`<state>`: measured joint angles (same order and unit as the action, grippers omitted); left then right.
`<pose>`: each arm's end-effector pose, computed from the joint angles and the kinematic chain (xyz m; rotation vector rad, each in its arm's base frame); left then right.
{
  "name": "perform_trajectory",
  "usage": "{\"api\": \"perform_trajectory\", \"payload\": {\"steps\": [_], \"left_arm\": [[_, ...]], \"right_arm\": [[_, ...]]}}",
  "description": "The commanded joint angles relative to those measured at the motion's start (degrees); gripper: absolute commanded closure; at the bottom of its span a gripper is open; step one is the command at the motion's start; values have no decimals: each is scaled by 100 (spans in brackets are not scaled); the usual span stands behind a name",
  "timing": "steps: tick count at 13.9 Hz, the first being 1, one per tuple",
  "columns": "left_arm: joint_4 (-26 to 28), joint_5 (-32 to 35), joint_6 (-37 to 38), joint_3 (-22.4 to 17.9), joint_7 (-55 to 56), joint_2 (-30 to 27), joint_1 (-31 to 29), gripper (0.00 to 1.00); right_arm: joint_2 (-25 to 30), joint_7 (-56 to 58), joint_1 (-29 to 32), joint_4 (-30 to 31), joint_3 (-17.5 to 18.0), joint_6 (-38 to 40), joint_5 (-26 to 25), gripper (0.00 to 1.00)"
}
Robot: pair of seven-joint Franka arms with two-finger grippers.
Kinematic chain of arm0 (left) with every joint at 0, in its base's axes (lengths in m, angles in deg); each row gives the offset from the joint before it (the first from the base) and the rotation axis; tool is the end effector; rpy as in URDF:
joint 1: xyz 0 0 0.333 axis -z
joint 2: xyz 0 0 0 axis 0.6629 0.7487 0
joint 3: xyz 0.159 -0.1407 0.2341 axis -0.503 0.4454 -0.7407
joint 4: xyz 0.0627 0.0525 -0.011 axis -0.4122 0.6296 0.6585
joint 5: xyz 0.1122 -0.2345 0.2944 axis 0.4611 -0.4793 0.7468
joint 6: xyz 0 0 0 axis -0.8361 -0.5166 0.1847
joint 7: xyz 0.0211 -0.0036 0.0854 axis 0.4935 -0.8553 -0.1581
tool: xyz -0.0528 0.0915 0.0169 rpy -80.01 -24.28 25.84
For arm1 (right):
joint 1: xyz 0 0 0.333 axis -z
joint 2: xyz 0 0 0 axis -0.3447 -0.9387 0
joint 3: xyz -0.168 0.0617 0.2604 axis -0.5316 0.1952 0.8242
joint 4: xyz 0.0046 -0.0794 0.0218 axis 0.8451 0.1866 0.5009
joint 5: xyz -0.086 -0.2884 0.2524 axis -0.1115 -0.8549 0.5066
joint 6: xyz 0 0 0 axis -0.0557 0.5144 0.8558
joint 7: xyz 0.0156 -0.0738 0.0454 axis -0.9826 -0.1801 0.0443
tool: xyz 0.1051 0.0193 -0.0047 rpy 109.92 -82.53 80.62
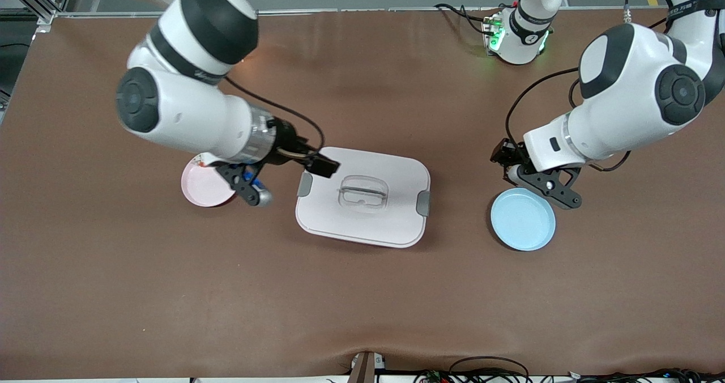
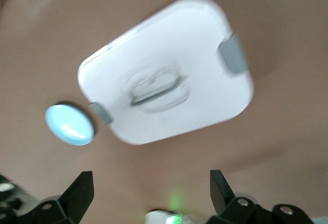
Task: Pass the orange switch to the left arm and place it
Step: 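Open the right gripper and pull back while the left gripper carries switch, then lower the switch onto the light-blue plate with the left gripper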
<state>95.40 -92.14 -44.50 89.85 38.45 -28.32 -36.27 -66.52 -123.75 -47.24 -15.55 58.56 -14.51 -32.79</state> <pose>0.6025 -0.1833 0.4855 2.8222 -0.7522 -0.0710 0.6201 0.3420 0.5547 -2.6485 0.7807 0.4386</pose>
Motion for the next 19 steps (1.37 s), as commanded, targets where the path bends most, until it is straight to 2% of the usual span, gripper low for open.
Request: {"api": "perform_trajectory", "payload": {"steps": [1, 3, 5, 7, 9, 13, 19], "left_arm": [[113, 294, -102, 15, -869, 105, -147, 100], [402, 496, -418, 15, -1327, 105, -226, 100], [700, 742, -821, 15, -1932, 114, -375, 100], [973, 752, -1235, 15, -2600, 158, -490, 100], [1193, 769, -1639, 15, -3355, 254, -648, 100], [1352, 769, -2176, 15, -4780, 552, -886, 100], [1634, 769, -3345, 23, -6250, 1159, -1184, 100]], "right_arm": [[109, 1238, 299, 21, 65, 543, -529, 0], [179, 2239, 535, 21, 82, 938, -1021, 0], [180, 3145, 913, 21, 74, 1369, -1197, 0], [197, 4234, 1169, 21, 74, 1721, -1723, 0], [267, 5010, 1458, 30, 74, 1906, -2015, 0], [303, 5627, 1828, 30, 74, 2187, -2673, 0], [425, 5751, 2355, 30, 82, 2899, -2728, 0]]}}
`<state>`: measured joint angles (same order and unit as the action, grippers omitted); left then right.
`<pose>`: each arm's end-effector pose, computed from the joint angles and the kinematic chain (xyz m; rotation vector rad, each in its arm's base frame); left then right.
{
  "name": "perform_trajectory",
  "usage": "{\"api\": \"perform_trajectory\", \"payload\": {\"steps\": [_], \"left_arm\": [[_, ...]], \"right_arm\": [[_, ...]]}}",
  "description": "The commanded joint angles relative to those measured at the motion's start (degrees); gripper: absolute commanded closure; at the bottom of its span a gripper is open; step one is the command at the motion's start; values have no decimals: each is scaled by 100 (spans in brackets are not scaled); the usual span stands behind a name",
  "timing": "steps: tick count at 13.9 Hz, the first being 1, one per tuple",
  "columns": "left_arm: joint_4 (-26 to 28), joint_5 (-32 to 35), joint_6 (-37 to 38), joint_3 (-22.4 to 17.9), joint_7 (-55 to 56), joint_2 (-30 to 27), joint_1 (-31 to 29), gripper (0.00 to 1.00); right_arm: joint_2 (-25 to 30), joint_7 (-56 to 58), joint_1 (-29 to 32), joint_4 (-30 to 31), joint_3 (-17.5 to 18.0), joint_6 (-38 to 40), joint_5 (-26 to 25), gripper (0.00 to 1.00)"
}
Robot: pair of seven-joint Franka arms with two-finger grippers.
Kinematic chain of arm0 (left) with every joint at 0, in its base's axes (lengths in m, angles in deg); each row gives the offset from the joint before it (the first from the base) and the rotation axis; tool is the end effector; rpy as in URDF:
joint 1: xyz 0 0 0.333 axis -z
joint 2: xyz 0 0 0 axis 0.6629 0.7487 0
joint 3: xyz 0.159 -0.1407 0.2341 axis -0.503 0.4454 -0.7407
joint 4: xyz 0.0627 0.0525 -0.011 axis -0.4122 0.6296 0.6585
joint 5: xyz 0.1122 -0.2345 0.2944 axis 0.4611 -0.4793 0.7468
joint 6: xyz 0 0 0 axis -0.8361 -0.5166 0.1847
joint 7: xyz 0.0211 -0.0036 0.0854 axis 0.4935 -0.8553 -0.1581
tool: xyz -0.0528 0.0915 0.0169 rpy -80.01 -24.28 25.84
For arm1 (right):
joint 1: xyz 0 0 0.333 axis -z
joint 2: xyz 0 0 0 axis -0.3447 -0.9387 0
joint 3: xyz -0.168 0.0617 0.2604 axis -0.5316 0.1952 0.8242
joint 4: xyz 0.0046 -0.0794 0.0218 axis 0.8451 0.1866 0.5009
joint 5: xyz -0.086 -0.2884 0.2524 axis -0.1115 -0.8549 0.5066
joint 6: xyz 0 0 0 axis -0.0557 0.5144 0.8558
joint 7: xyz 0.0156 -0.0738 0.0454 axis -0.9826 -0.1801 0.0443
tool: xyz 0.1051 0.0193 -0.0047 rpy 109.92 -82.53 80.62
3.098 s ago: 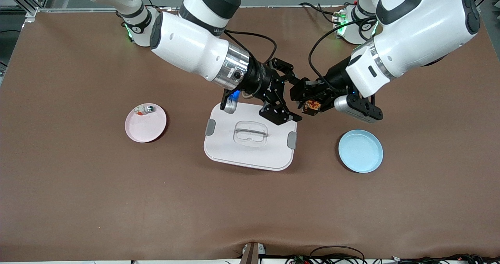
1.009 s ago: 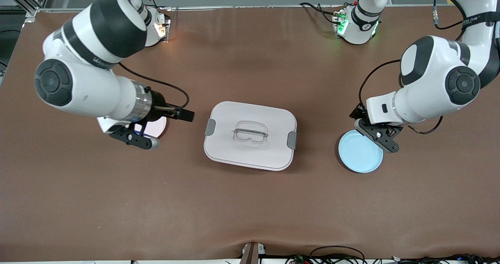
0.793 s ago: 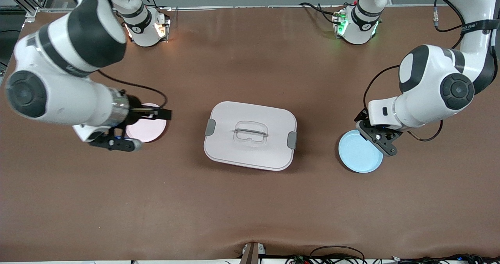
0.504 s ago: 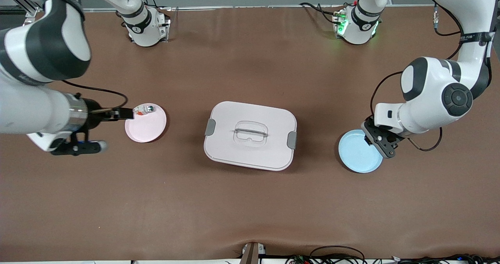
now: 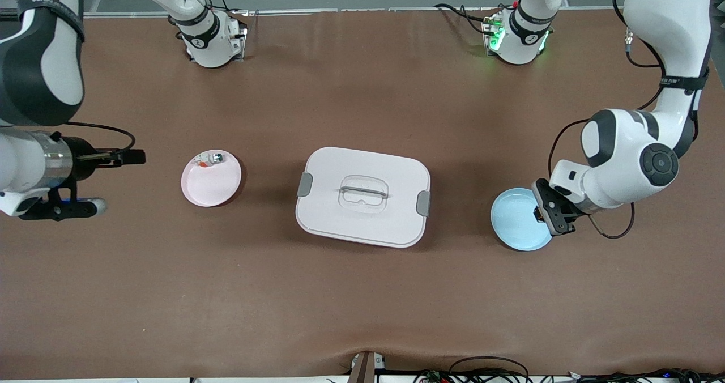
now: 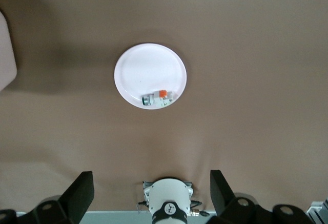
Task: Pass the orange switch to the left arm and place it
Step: 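Lower the switch onto the light-blue plate with the left gripper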
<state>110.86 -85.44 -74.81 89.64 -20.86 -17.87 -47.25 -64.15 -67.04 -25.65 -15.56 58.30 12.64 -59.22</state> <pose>0.6345 -0.0530 0.2907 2.3839 -1.9090 0.1486 0.6382 0.0358 0.5417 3.0584 0.0335 -0.6849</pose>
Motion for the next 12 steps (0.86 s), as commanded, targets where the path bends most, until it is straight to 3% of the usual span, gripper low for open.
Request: {"api": "perform_trajectory", "payload": {"steps": [1, 2, 6, 12], "left_arm": [[89, 90, -411, 45, -337, 202, -78, 97], [97, 99, -551, 45, -337, 324, -60, 89], [369, 99, -1202, 45, -337, 492, -16, 89], [554, 108, -1282, 45, -346, 484, 133, 89]], "right_arm": [[241, 46, 206, 31, 109, 246, -93, 0], [380, 28, 215, 57, 100, 255, -102, 0], [435, -24, 294, 110, 109, 387, -111, 0], [408, 28, 312, 110, 117, 291, -269, 0]]}}
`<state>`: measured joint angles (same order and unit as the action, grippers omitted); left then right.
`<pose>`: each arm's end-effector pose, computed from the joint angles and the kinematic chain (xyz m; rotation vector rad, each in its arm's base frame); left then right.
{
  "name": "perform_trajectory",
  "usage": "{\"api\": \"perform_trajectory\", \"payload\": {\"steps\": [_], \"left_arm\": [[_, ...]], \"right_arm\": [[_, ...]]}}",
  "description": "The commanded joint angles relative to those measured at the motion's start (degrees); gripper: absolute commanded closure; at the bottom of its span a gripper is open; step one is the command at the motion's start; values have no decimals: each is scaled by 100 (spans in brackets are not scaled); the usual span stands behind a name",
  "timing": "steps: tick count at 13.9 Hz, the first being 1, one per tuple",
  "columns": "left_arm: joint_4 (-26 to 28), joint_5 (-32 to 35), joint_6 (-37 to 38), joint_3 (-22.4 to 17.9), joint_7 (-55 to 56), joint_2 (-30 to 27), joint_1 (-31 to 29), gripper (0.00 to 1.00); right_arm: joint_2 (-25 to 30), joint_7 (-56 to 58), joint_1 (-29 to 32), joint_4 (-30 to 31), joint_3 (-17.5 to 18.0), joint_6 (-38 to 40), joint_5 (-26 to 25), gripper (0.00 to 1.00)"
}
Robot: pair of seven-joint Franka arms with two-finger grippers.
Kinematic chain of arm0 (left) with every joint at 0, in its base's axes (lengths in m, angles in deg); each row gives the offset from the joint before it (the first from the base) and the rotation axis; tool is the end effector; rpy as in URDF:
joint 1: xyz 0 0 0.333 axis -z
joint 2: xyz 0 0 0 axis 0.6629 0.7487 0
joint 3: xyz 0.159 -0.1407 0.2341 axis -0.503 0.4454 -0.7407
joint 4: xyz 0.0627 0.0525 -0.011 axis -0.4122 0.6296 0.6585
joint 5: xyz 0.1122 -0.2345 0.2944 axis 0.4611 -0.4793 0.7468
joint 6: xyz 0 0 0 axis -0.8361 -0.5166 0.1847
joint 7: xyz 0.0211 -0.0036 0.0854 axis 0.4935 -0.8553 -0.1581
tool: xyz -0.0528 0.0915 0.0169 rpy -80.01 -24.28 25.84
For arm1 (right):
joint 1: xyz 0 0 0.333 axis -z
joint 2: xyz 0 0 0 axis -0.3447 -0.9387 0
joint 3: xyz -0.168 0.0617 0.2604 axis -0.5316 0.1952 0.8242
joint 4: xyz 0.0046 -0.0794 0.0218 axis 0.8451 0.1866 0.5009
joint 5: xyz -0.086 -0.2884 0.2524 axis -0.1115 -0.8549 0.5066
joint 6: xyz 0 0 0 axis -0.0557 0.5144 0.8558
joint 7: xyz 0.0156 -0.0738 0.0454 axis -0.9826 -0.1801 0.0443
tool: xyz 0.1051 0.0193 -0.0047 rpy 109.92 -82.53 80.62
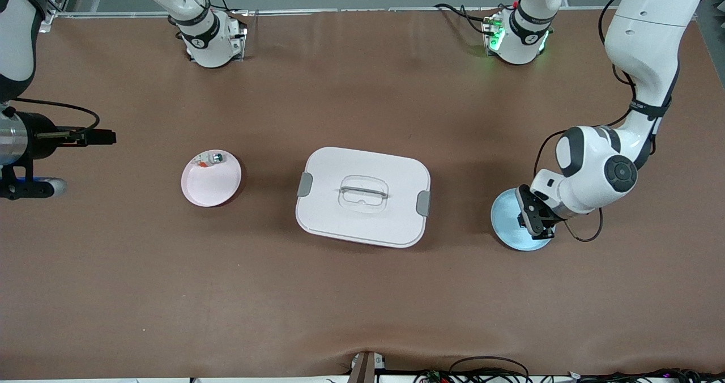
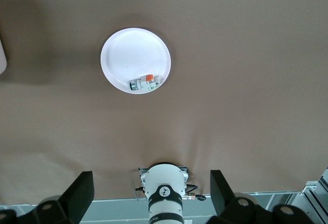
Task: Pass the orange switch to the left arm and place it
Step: 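Lower the switch onto the light-blue plate with the left gripper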
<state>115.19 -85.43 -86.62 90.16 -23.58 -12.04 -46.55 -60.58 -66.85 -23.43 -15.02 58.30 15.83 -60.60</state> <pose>0.6218 -0.0659 0.2156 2.3410 -1.9709 0.1999 0.6175 0.0068 0.5751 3.0476 -0.0319 -0.6870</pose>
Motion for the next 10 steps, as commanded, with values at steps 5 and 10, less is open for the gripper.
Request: {"api": "perform_trajectory", "payload": {"steps": [5, 10], "left_arm": [[148, 521, -100, -7, -48, -90, 81, 81], [157, 590, -100, -7, -48, -81, 134, 74]], "right_arm": [[86, -34, 195, 47, 91, -152, -201, 0], [332, -70, 177, 47, 117, -116, -536, 0]]}}
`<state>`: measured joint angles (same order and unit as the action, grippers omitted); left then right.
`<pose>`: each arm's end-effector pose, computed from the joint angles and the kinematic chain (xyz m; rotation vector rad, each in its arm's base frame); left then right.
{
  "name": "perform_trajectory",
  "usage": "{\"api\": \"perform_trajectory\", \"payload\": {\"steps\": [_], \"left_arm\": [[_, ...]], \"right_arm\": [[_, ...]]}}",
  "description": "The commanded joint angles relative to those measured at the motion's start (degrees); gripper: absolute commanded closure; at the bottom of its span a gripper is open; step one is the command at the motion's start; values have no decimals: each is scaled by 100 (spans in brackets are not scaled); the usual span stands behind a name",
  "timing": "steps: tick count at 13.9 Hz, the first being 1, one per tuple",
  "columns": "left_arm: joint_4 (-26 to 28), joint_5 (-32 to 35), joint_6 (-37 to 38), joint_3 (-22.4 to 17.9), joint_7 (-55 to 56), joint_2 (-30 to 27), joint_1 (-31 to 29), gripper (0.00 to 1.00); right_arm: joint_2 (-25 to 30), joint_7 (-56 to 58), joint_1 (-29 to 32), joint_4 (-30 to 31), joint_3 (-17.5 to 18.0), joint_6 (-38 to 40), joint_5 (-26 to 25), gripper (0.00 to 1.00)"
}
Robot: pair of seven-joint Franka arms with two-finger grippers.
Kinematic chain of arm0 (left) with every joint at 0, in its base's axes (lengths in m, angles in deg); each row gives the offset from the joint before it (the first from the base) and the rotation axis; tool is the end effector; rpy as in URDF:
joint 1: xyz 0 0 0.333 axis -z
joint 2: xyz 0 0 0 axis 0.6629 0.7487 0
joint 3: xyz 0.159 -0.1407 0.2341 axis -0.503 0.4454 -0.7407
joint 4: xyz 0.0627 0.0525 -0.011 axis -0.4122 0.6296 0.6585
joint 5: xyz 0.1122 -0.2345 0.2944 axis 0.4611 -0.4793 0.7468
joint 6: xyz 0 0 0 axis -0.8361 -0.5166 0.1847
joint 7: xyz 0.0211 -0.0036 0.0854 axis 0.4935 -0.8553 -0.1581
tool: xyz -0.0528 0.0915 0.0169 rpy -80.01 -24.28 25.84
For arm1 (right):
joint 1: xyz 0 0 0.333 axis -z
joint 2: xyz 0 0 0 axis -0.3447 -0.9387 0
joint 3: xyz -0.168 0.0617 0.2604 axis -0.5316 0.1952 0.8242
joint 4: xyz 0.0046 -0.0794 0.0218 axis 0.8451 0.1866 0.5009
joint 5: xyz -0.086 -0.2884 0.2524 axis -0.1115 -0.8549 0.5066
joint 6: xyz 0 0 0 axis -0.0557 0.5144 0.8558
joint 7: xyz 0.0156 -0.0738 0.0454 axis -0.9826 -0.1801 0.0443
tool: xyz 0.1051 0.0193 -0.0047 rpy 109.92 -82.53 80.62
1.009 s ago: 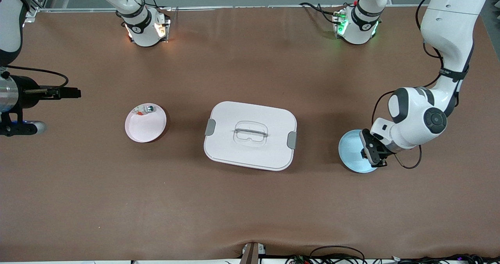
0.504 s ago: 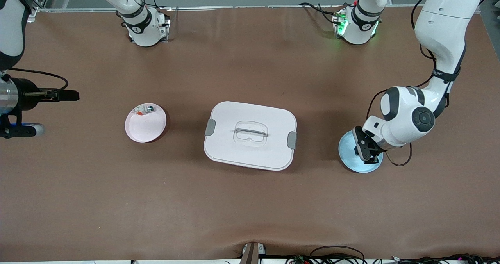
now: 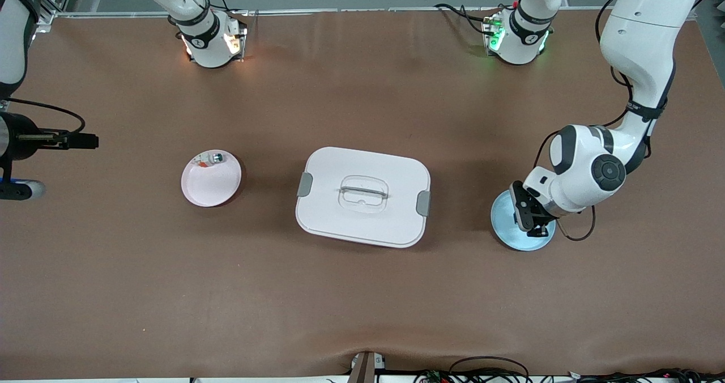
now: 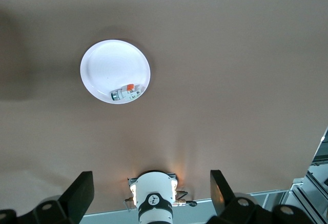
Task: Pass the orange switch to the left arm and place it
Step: 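Lower the switch onto the light-blue plate with the left gripper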
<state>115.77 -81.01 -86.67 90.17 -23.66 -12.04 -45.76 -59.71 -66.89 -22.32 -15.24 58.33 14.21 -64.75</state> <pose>0.6172 -0.0755 0.2119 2.2885 -2.0843 0.1519 0.6172 -0.0150 0.5876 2.9994 -0.0972 -0.6026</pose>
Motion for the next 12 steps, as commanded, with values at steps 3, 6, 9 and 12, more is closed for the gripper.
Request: {"api": "perform_trajectory", "payload": {"steps": [3, 6, 9, 12], "left_arm": [[99, 246, -95, -9, -40, -90, 64, 67], [99, 255, -78, -9, -75, -125, 55, 54], [125, 255, -60, -9, -92, -178, 55, 0], [125, 255, -43, 9, -84, -257, 55, 0]], "right_arm": [[255, -84, 23, 69, 114, 54, -147, 0], [324, -93, 49, 69, 123, 46, -77, 0], [404, -101, 67, 69, 123, -50, -76, 0], [413, -101, 58, 69, 123, -68, -68, 0]]}}
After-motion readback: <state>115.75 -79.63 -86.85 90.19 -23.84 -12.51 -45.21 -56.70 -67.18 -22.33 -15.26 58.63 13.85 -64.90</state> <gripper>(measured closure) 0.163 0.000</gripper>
